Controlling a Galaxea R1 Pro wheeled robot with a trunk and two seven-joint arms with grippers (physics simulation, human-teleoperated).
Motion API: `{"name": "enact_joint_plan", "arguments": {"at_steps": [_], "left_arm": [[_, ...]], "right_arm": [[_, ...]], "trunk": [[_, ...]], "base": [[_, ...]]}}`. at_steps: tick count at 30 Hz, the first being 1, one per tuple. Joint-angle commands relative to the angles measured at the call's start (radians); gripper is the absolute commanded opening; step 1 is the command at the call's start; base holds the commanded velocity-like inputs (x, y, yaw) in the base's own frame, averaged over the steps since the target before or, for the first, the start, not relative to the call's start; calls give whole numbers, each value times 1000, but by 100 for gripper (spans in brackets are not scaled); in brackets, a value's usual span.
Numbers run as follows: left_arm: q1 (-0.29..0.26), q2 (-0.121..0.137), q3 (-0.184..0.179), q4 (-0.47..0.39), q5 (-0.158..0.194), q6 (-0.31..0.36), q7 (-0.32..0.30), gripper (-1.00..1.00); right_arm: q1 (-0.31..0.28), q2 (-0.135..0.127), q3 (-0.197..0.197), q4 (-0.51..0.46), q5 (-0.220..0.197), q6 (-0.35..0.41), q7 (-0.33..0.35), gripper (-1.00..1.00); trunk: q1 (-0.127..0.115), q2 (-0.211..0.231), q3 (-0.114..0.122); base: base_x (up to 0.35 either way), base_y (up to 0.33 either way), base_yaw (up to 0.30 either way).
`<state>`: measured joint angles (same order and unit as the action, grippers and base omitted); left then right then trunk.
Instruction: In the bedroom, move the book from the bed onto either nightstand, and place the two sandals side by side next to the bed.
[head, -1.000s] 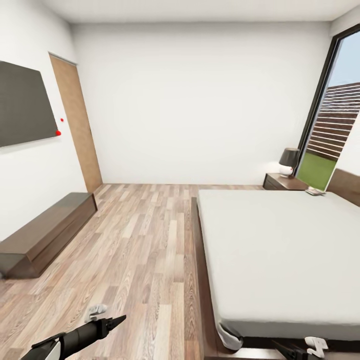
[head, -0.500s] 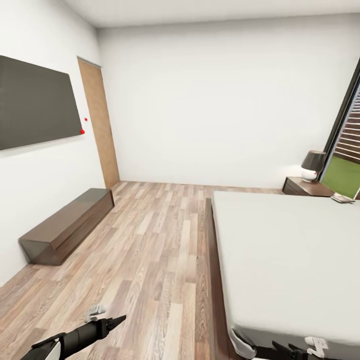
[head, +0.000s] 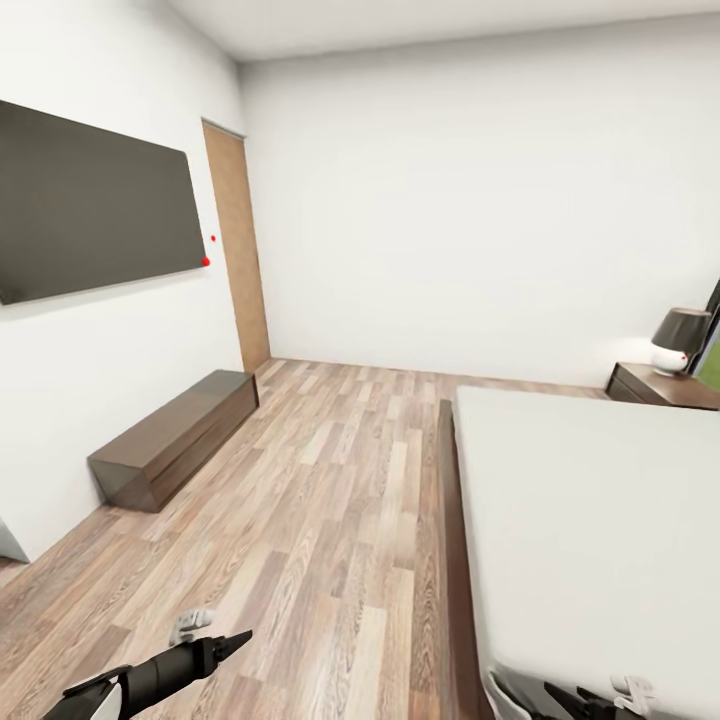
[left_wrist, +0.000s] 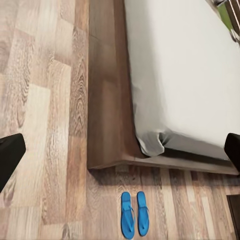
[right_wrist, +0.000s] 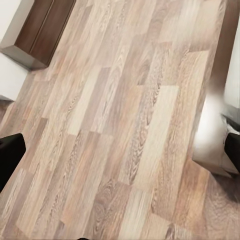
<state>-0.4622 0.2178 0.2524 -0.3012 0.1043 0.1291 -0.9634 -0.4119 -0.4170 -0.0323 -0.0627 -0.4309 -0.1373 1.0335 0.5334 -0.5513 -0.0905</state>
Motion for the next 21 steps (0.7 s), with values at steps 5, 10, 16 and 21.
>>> {"name": "enact_joint_plan", "arguments": {"at_steps": [5,10,16,21], "left_arm": [[-1,0,1,1,6,10,-2,100],[-1,0,1,9,6,10,0,100],[-1,0,2,14,6,9,0,100],[-1,0,2,14,6,9,0,100]], "right_arm": [[-1,0,-3,1,5,-7,3,100],[-1,0,-3,1,5,-7,3,100],[-1,0,-3,1,5,-7,3,100],[-1,0,-3,1,5,-7,3,100]], "trunk": [[0,-2,-2],[0,-2,-2],[0,-2,-2],[0,-2,-2]], "base": [[0,0,213],[0,0,211],[0,0,210],[0,0,209]]}}
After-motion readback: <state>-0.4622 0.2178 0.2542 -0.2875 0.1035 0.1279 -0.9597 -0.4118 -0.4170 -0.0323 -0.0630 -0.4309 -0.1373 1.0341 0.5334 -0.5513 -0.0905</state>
